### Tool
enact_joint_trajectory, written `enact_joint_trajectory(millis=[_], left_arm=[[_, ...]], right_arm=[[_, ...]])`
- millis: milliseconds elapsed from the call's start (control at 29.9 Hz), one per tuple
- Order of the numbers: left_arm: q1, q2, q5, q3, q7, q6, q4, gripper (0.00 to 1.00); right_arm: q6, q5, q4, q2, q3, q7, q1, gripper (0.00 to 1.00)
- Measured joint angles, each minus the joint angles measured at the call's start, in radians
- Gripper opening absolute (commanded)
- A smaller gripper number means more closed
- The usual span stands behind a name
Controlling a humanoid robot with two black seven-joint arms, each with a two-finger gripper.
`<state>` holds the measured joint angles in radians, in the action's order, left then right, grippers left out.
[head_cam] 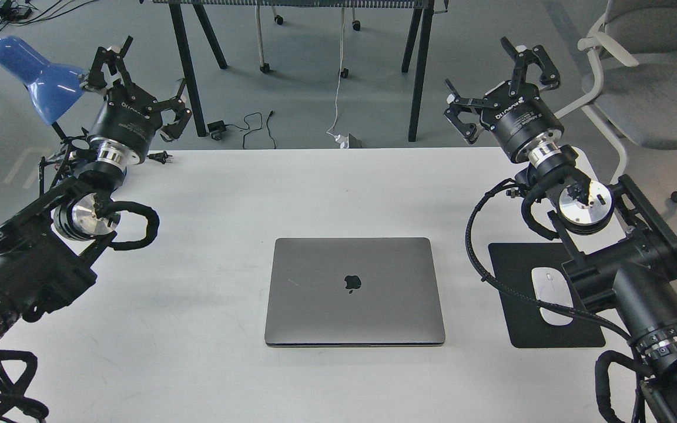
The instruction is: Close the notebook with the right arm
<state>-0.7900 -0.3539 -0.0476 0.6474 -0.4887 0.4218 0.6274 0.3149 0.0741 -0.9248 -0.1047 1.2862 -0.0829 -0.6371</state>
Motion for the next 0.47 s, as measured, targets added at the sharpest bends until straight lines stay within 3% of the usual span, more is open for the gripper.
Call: enact_joint_trajectory(millis=[468], left_arm=[[0.0,0.0,0.0,0.0,0.0,0.0,0.0,1.0]], right_arm=[[-0.007,0.099,0.0,-0.016,-0.032,0.008,-0.009,1.0]])
